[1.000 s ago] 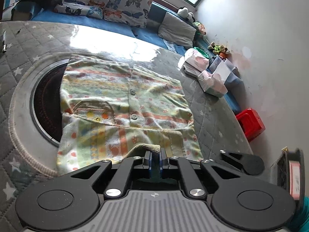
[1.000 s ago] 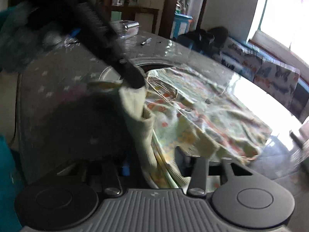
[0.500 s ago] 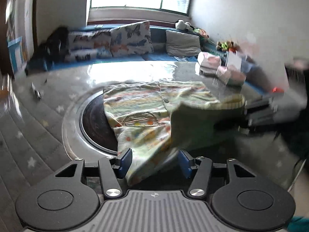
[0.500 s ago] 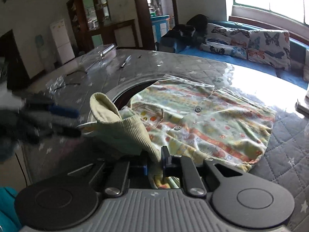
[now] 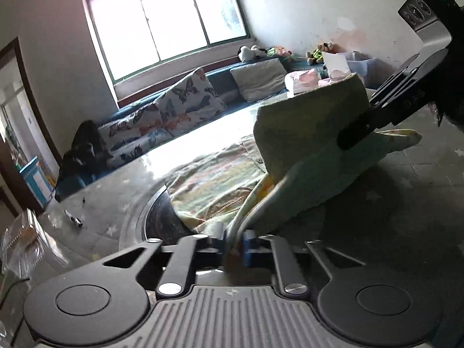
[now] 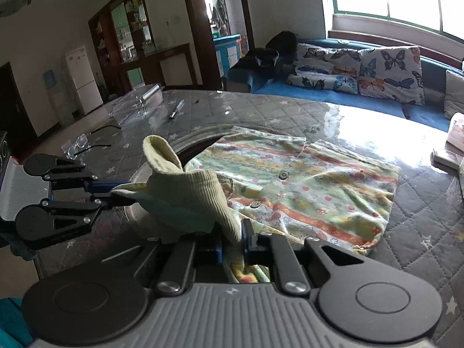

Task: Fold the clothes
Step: 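Lift the hem with both grippers and fold it toward the collar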

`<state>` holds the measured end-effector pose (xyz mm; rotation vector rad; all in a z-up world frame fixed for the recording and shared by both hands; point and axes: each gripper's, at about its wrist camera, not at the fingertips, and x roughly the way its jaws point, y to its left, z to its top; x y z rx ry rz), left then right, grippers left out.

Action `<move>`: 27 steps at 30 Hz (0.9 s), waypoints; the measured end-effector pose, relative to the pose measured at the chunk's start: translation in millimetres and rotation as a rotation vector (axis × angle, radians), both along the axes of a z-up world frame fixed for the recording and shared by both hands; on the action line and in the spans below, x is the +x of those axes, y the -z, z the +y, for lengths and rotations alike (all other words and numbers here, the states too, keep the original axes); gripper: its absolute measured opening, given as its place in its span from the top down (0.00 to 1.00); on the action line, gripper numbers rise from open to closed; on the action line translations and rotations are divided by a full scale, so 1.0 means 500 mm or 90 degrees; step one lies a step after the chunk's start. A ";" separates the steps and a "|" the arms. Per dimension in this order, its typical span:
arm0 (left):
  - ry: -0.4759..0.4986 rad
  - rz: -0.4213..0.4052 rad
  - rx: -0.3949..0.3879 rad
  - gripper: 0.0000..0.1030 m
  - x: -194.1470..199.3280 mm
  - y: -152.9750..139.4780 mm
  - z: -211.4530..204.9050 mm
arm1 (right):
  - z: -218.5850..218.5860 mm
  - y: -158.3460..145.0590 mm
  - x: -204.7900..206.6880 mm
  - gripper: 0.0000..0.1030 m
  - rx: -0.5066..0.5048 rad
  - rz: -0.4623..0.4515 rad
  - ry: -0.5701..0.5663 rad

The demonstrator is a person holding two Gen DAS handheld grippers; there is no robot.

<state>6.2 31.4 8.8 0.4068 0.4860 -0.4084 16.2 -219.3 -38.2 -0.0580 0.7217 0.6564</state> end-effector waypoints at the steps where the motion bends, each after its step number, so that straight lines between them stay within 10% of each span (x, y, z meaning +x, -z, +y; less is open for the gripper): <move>1: 0.007 0.001 -0.003 0.91 -0.007 -0.006 0.001 | -0.003 -0.003 -0.009 0.90 0.002 -0.007 0.000; 15: 0.083 0.055 -0.087 0.93 -0.118 -0.123 0.024 | -0.051 -0.080 -0.152 0.91 -0.001 -0.048 -0.050; 27: -0.034 0.129 -0.155 0.93 0.098 -0.101 0.050 | 0.032 -0.093 0.072 0.91 -0.061 -0.063 -0.062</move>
